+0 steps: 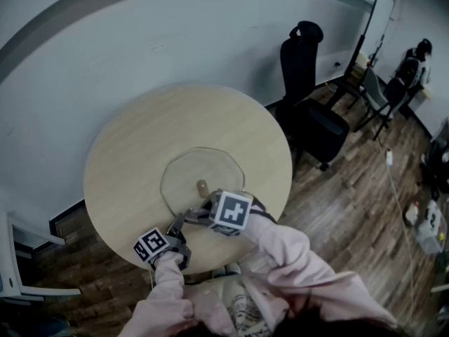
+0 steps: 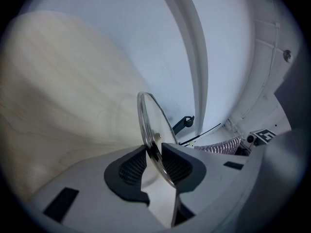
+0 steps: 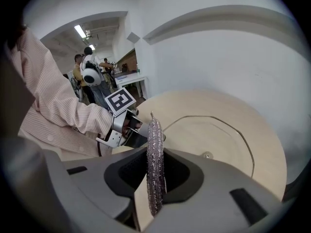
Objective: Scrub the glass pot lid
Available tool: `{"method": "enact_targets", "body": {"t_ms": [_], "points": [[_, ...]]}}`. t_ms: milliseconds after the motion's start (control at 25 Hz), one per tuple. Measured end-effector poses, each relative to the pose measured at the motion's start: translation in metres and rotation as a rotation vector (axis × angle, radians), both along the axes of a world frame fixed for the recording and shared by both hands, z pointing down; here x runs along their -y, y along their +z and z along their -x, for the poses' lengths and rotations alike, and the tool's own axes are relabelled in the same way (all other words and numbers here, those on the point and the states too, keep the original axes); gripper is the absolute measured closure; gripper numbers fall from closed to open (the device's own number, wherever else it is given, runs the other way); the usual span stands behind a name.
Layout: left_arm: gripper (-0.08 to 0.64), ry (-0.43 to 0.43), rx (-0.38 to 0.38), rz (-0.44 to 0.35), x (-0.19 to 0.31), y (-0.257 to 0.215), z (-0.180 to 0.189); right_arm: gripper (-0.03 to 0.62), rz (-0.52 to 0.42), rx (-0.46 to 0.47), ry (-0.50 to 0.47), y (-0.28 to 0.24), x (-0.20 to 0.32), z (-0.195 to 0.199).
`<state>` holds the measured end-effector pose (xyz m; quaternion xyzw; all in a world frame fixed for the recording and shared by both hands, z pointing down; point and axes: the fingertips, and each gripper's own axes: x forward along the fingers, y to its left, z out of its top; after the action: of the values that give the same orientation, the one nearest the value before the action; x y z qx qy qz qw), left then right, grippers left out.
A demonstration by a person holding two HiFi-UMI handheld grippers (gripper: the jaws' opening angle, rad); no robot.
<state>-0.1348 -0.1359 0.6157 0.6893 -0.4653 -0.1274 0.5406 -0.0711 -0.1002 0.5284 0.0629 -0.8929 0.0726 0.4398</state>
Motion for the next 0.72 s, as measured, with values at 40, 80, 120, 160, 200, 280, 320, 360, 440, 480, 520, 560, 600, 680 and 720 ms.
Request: {"method": "enact_targets", "body": {"t_ms": [40,80,120,160,200,280,320,360,440,480,520,560,600,680,720], "points": [[0.453,0.000,0.001,-0.001,-0.001,0.001,0.000,0.509,0.003,0.020,0.017,0.000,0.003,-0.002],[0.453,0.001,0.002,-0.001,-0.001,0.001,0.000,0.509,0.007,0.046,0.035,0.001,0.006,-0.004],[0.453,0.002,0.003,-0.001,-0.002,0.001,-0.001,0.509,0.014,0.081,0.051,-0.001,0.009,-0.005],[0.452,0.002,0.005,-0.001,-0.002,0.001,-0.001,0.509,0.023,0.125,0.066,-0.004,0.011,-0.006],[0.451,0.001,0.007,-0.001,-0.002,0.001,-0.002,0.509,0.034,0.177,0.082,-0.009,0.012,-0.006],[0.451,-0.001,0.014,-0.003,-0.002,0.001,-0.002,0.509,0.061,0.290,0.126,-0.019,0.016,-0.009],[0.449,-0.001,0.019,-0.005,-0.002,0.000,-0.003,0.509,0.072,0.345,0.151,-0.024,0.018,-0.010],[0.449,0.000,0.024,-0.007,-0.002,0.000,-0.004,0.509,0.080,0.395,0.173,-0.028,0.020,-0.013],[0.448,0.000,0.030,-0.012,-0.002,0.000,-0.005,0.509,0.089,0.470,0.204,-0.035,0.023,-0.018],[0.448,-0.002,0.030,-0.012,-0.003,-0.001,-0.005,0.509,0.093,0.496,0.213,-0.037,0.024,-0.020],[0.448,-0.004,0.030,-0.012,-0.003,-0.001,-0.005,0.509,0.098,0.514,0.219,-0.038,0.024,-0.021],[0.448,-0.006,0.030,-0.011,-0.003,-0.001,-0.004,0.509,0.105,0.526,0.224,-0.038,0.024,-0.022],[0.448,-0.006,0.031,-0.010,-0.003,-0.001,-0.004,0.509,0.111,0.536,0.228,-0.037,0.024,-0.023],[0.445,-0.003,0.034,-0.008,-0.004,-0.001,-0.004,0.509,0.127,0.556,0.234,-0.036,0.023,-0.026],[0.445,0.000,0.036,-0.009,-0.004,-0.001,-0.005,0.509,0.135,0.567,0.237,-0.037,0.023,-0.027]]}}
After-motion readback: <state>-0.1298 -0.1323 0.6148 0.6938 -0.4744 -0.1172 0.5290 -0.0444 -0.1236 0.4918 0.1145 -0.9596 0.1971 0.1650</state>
